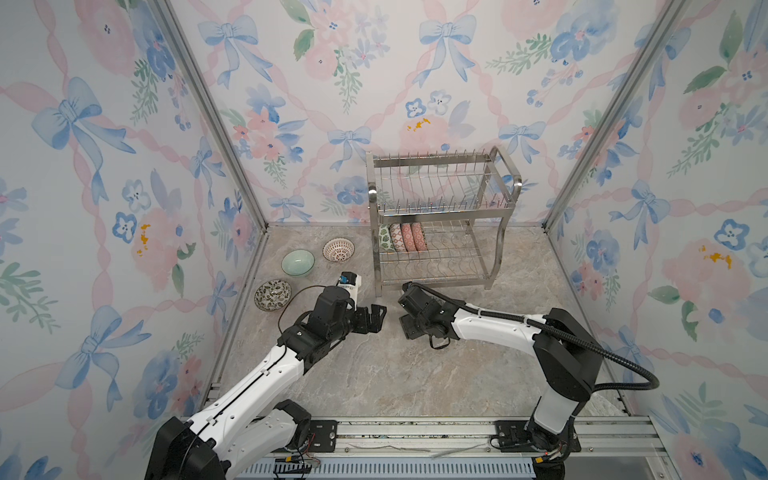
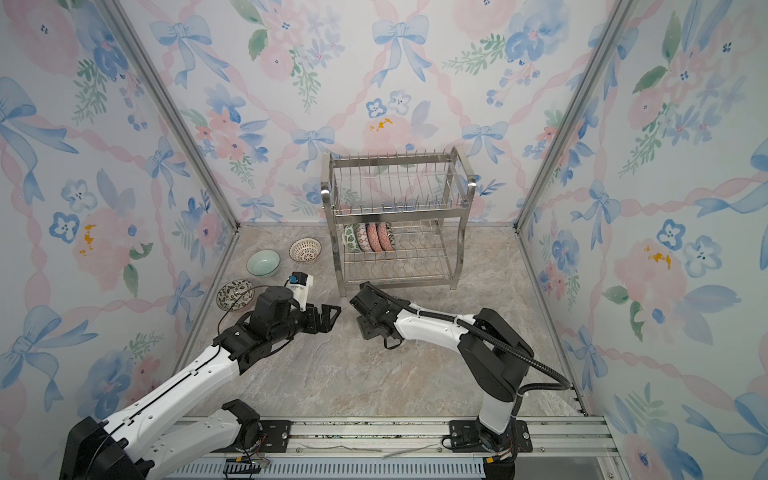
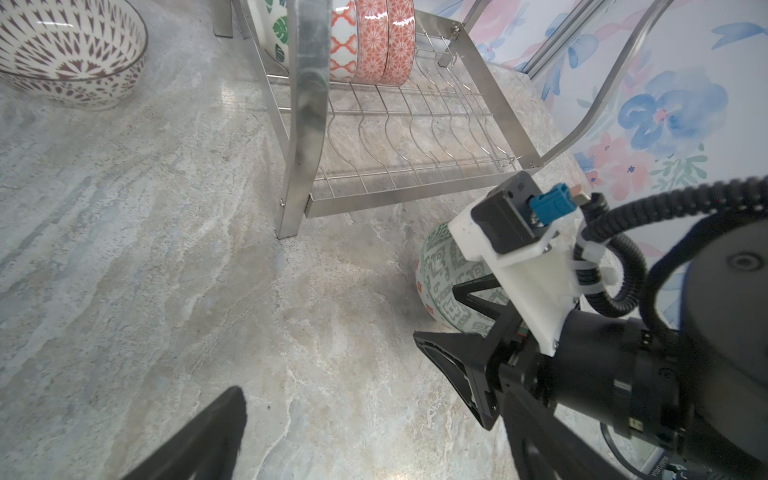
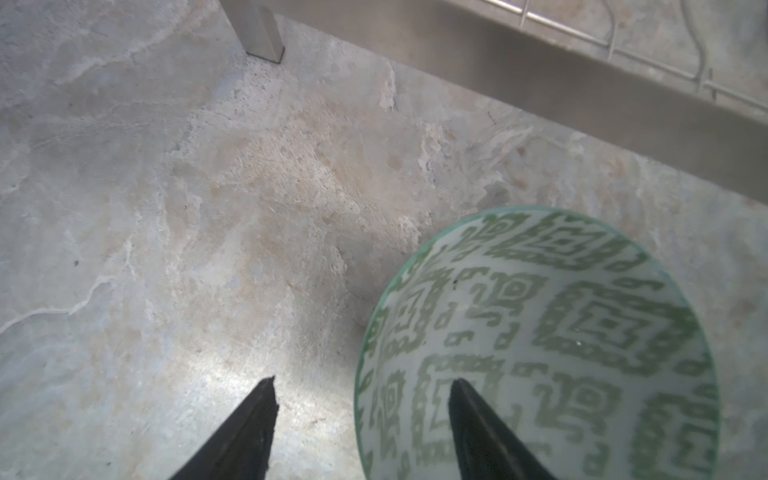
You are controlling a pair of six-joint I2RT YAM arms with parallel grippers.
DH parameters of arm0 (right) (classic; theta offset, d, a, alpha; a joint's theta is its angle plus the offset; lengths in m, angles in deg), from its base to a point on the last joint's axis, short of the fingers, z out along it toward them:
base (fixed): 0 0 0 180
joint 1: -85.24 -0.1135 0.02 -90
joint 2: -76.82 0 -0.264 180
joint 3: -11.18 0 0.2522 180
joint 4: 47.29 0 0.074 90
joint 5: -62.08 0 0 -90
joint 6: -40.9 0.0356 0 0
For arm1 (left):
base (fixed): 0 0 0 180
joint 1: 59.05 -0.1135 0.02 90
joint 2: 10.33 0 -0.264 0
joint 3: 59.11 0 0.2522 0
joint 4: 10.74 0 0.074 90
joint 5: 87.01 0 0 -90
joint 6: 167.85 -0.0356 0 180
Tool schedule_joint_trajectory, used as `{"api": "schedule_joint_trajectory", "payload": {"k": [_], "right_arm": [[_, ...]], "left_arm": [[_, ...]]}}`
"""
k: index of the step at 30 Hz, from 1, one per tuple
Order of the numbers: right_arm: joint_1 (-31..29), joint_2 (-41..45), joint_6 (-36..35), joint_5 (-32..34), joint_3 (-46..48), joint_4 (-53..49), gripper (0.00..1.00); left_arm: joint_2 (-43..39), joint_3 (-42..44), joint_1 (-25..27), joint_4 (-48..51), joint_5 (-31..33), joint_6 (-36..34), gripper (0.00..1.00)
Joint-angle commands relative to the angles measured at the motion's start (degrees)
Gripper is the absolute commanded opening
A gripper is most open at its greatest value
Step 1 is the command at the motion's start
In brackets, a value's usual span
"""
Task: Load the bowls into the dish rack
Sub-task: 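Release the bowl with the left gripper while the right gripper grasps its rim, then lift the green-geometric bowl with the right gripper into the rack slot beside the others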
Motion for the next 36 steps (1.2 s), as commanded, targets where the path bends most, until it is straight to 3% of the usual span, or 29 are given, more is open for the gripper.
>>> {"api": "schedule_joint_trajectory", "payload": {"k": [1, 6, 24, 36], "right_arm": [[-0.4, -1.8, -0.5, 0.8, -2.1, -1.0, 0.63], [0.0, -3.2, -0.8, 0.7, -2.6, -0.7, 0.46], [0.7, -3.4, -0.7, -0.5, -2.3, 0.9, 0.08], [4.0, 10.8, -1.6, -6.0, 3.8, 6.1, 0.03]], "left_arm": [[-0.2, 1.1, -0.3, -1.3, -0.5, 1.3, 0.98], [0.2, 1.5, -0.3, -1.7, 0.2, 2.0, 0.98], [0.8, 2.3, -0.4, -1.9, -4.3, 2.4, 0.98], [3.9, -2.4, -0.3, -1.8, -8.2, -0.3, 0.98]]}}
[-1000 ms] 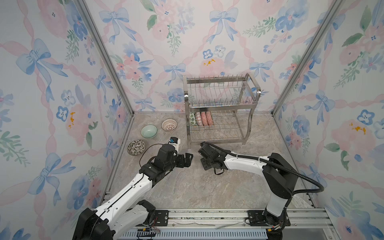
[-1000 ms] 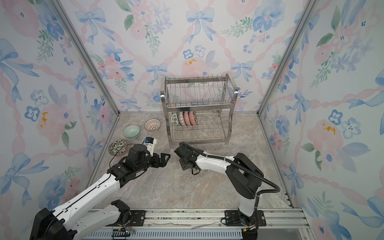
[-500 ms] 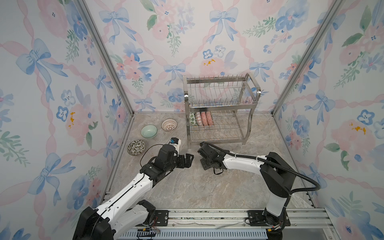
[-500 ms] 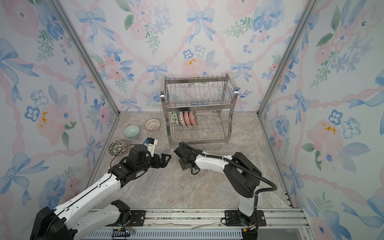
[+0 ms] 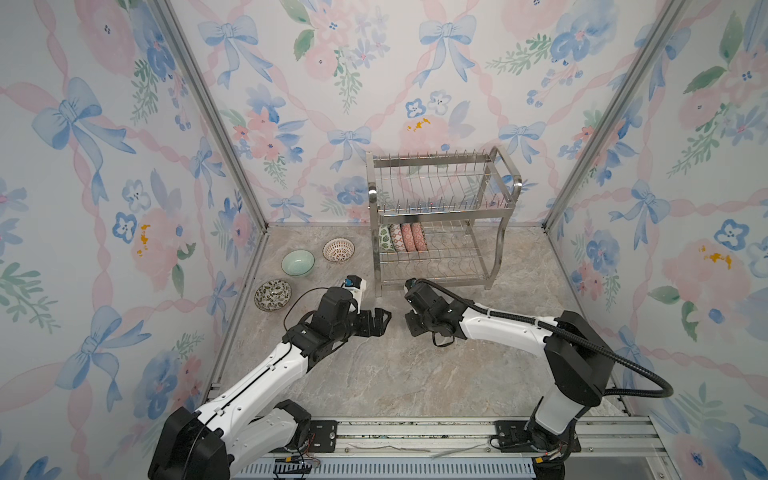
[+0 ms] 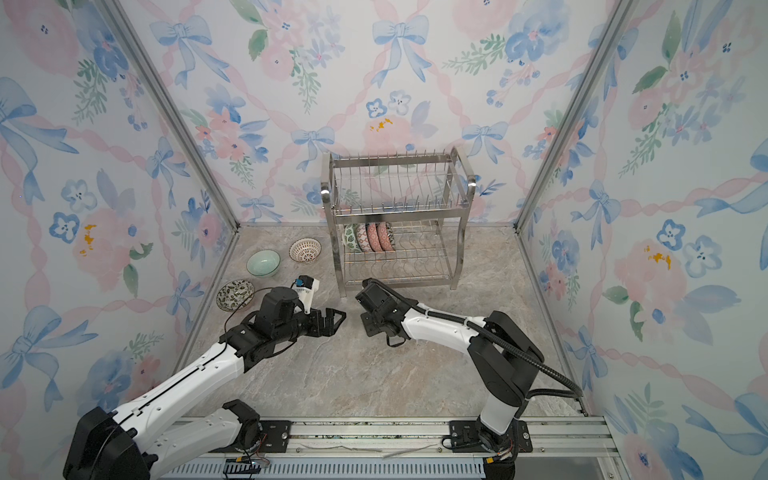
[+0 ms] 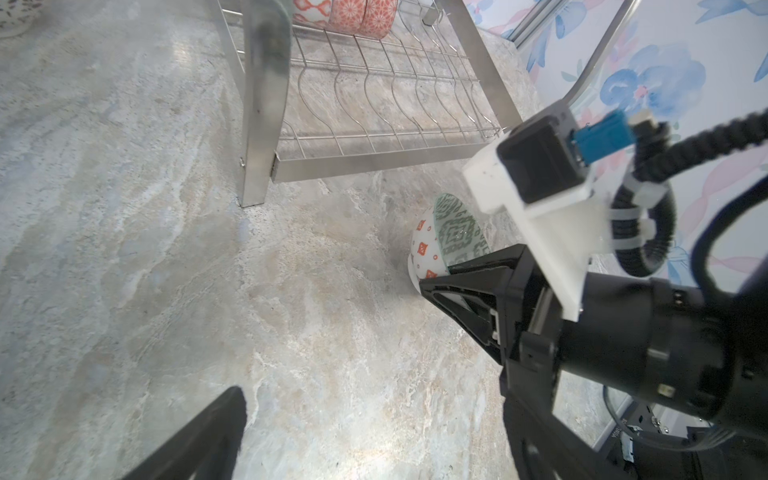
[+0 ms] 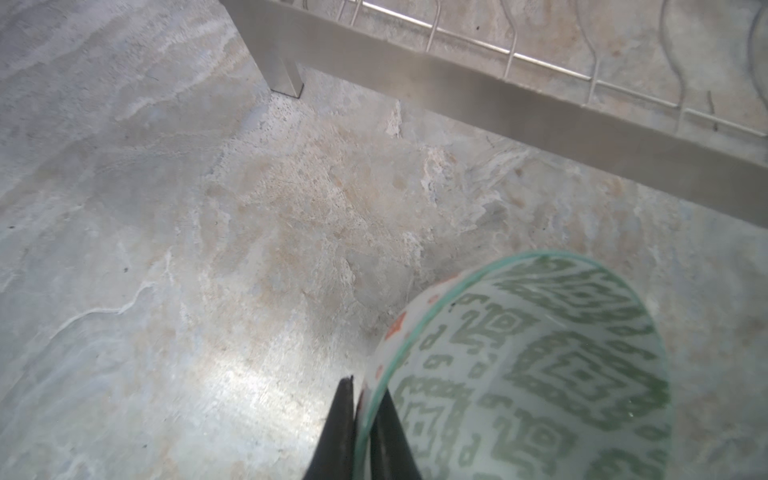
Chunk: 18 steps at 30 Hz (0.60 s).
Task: Load the bowls into the dish rack
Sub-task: 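Lift the green-geometric bowl with the right gripper into the rack slot beside the others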
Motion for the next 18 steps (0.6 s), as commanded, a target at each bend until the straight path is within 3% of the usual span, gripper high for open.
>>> {"api": "schedule_joint_trajectory", "payload": {"k": [1, 8, 13, 18], "right_arm": [[2.1, 6.7, -0.5, -2.3, 1.4, 3.2, 0.03], [10.8, 17.9, 2.9, -8.7, 8.5, 13.4, 0.03], [16.2, 19.3, 4.1, -11.0, 9.0, 18.3, 0.04], [23.9, 16.9, 7.6, -18.0, 9.0, 26.6, 0.04]], "left_arm": [[1.0, -3.3, -0.3, -0.5, -2.7, -2.4, 0.98], [6.2, -12.5, -0.2, 2.1, -4.2, -6.4, 0.98], [12.0, -20.1, 2.4, 2.7, -4.8, -9.1, 0.98], [16.8, -26.7, 7.1, 3.4, 0.9, -13.6, 0.98]]}}
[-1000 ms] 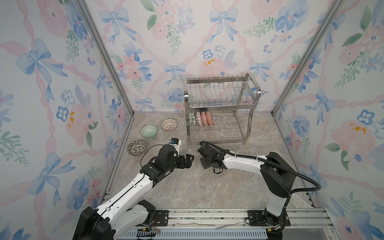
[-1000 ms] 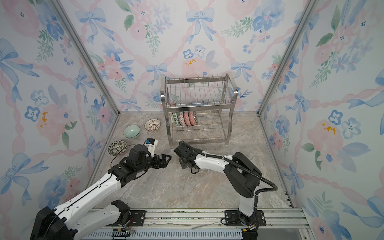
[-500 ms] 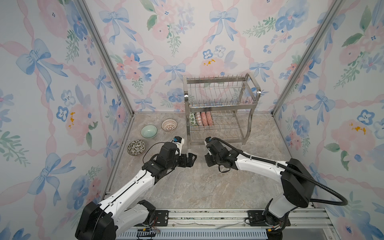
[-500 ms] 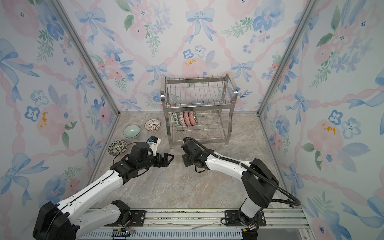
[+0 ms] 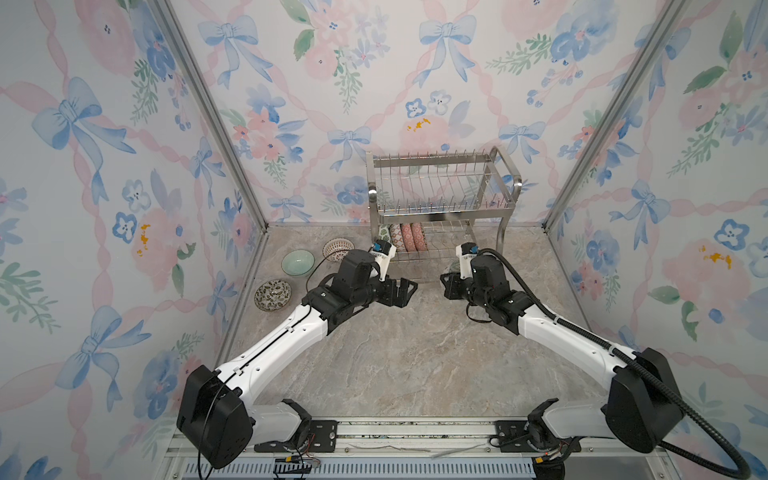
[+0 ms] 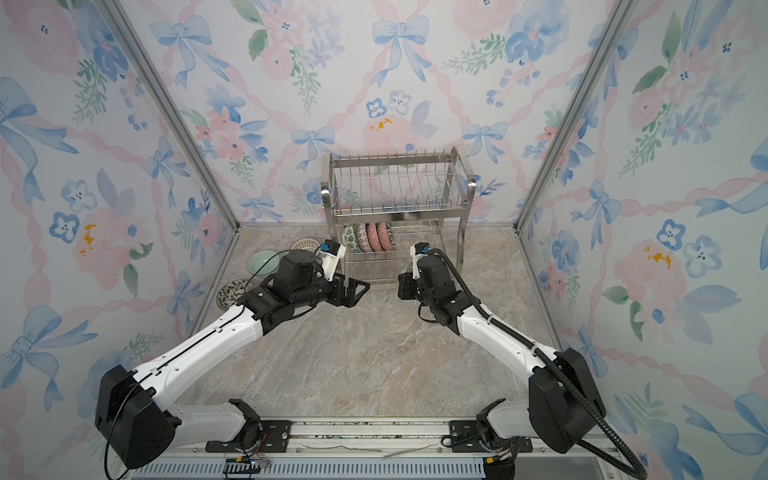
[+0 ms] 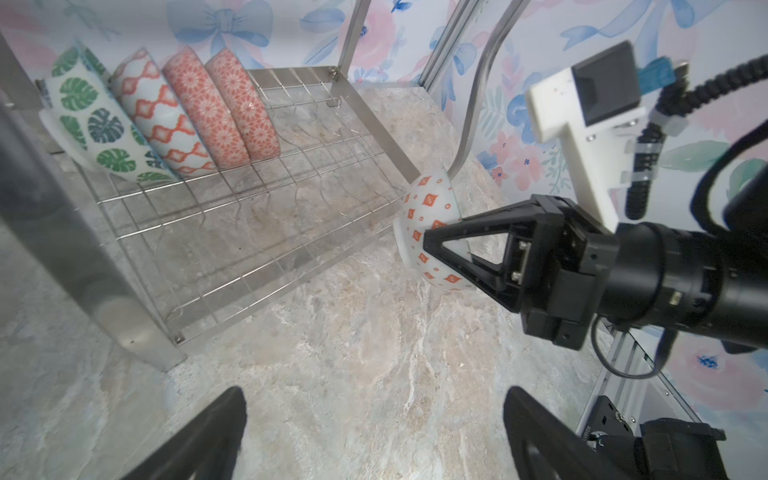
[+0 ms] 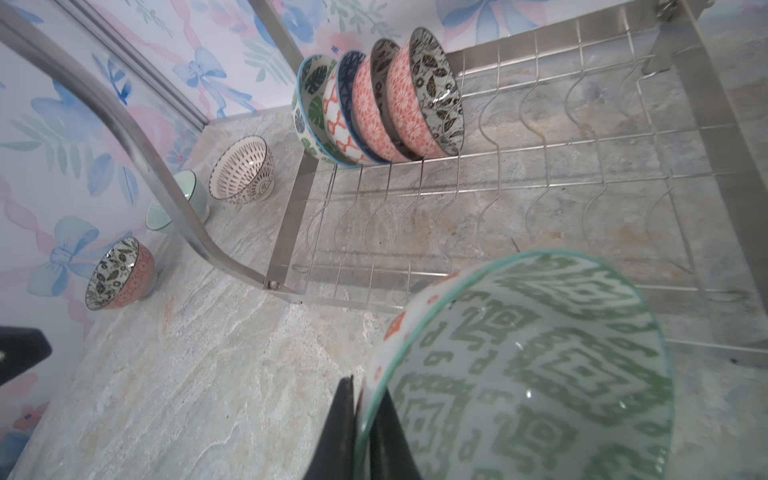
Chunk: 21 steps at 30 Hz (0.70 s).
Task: Load the bowls into the dish rack
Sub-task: 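Lift the green-geometric bowl with the right gripper into the rack slot beside the others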
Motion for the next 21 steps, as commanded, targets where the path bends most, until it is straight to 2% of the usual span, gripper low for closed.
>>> {"api": "schedule_joint_trajectory", "payload": {"k": [1, 7, 12, 21], "right_arm": [[4.3, -1.7, 2.3, -5.1, -0.9, 9.6, 0.04], [8.3, -7.4, 3.5, -7.7, -4.2, 15.4, 0.04], [9.0, -12.2, 4.9, -9.5, -6.3, 20.6, 0.04], [9.7, -22.0, 8.3, -10.3, -11.6, 27.2, 0.04]], "left_arm": [[2.7, -4.0, 2.5, 1.6, 3.6, -5.8, 0.98], [9.9, -7.9, 4.5, 1.8, 12.5, -7.5, 0.98], [13.0, -10.3, 4.0, 2.7, 5.7, -7.5, 0.98], [17.1, -14.3, 3.8, 2.7, 2.3, -6.6, 0.98]]}}
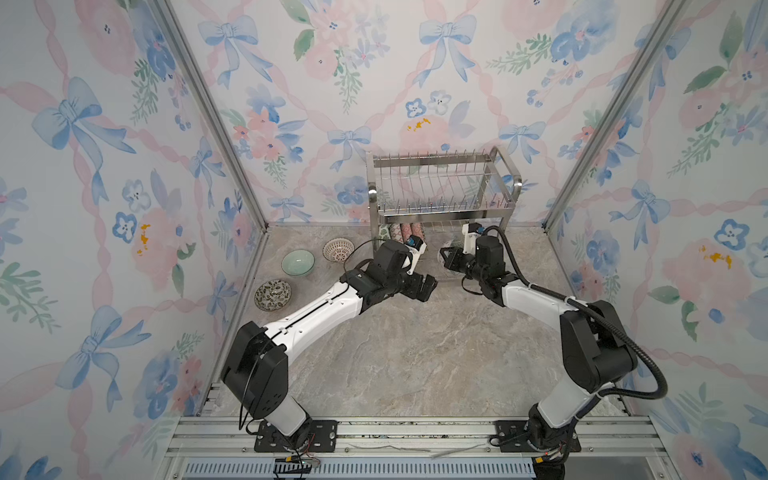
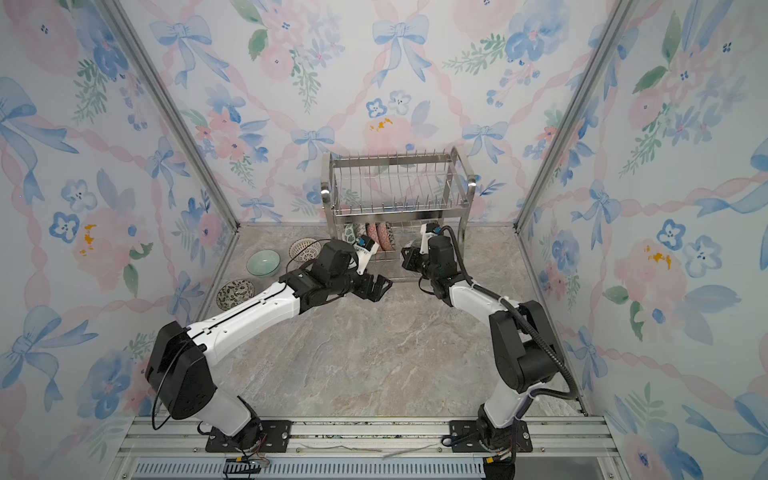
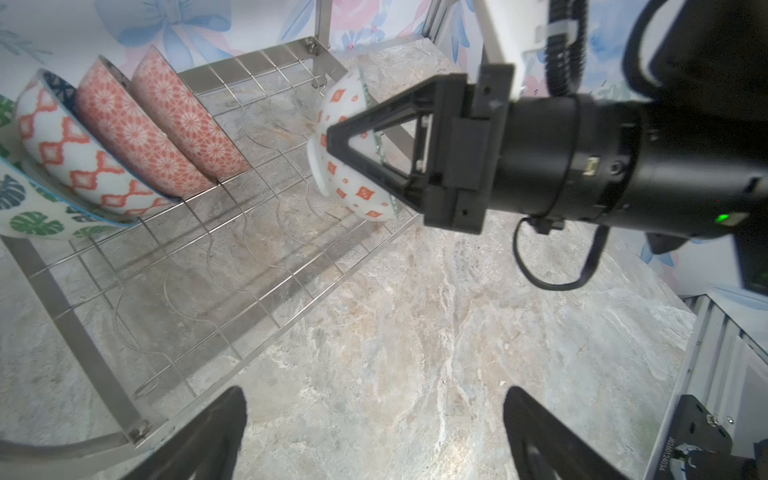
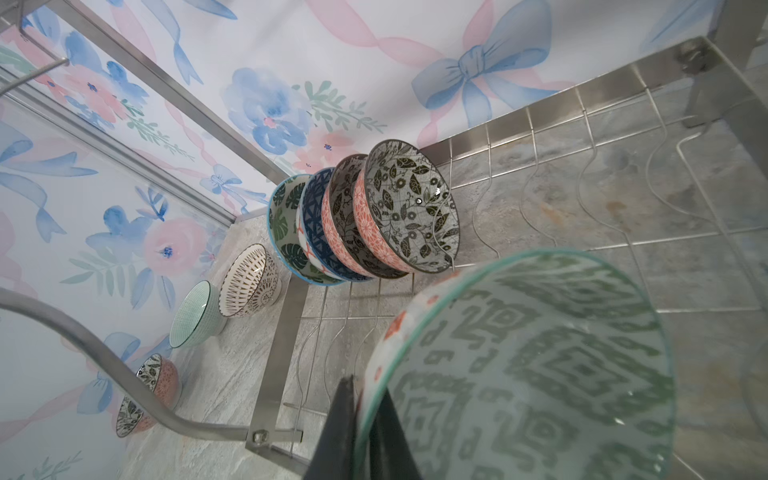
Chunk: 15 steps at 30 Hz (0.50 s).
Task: Load the bowls into the dish rack
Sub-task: 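Lift the green-geometric bowl with the right gripper into the rack slot beside the others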
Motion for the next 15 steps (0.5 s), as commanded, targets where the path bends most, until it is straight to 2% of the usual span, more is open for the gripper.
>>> {"api": "schedule_joint_trajectory", "payload": {"k": [1, 7, 15], "right_arm": [[1.0, -2.5, 1.6, -0.9, -4.0, 6.5, 0.04], [1.6, -8.6, 4.3, -2.1, -7.9, 10.4, 0.04], [3.5, -15.0, 7.8, -2.3, -13.1, 14.7, 0.04]], "left_arm": [[1.3, -1.8, -0.3, 0.5, -3.1, -0.5, 0.98], [2.3, 1.1, -0.4, -1.3, -3.2, -1.4, 0.98], [4.5, -1.1, -2.0, -1.3, -4.5, -1.1, 0.98]]}}
